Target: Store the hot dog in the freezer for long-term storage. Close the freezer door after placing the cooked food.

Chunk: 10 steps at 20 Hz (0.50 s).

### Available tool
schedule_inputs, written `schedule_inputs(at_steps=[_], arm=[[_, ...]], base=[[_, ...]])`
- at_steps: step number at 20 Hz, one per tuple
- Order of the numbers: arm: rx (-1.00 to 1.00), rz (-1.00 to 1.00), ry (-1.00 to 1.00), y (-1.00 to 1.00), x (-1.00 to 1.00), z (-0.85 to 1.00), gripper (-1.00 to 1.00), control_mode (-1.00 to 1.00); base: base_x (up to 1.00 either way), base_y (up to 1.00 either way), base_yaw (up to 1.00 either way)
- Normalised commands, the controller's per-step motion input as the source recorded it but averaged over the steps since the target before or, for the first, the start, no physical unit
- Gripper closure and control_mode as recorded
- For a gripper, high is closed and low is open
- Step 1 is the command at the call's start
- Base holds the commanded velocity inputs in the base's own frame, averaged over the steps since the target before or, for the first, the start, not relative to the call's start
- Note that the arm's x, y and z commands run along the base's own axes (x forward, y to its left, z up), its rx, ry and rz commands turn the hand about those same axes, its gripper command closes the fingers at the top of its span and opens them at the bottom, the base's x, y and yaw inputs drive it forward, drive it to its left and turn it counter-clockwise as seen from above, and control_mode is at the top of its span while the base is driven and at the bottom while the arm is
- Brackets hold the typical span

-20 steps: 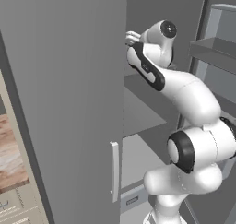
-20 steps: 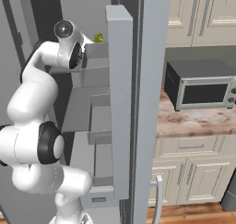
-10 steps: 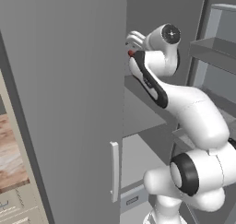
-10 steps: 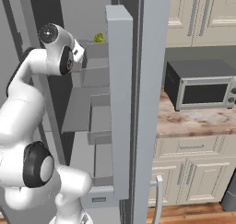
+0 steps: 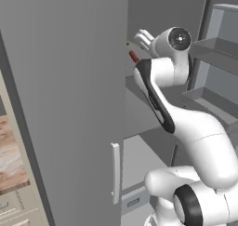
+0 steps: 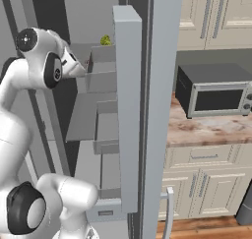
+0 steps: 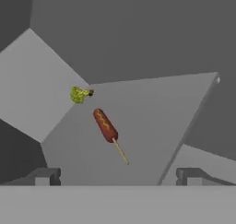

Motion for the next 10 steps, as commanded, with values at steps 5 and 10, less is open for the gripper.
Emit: schedule_inputs(at_steps=[5, 10], arm=[[0.1, -0.13, 0.0, -0.04, -0.78, 0.09, -1.0, -1.0], [0.08, -0.11, 0.0, -0.07, -0.83, 0.07, -1.0, -1.0]], base=[[0.0, 0.0, 0.0], [0.0, 0.0, 0.0]])
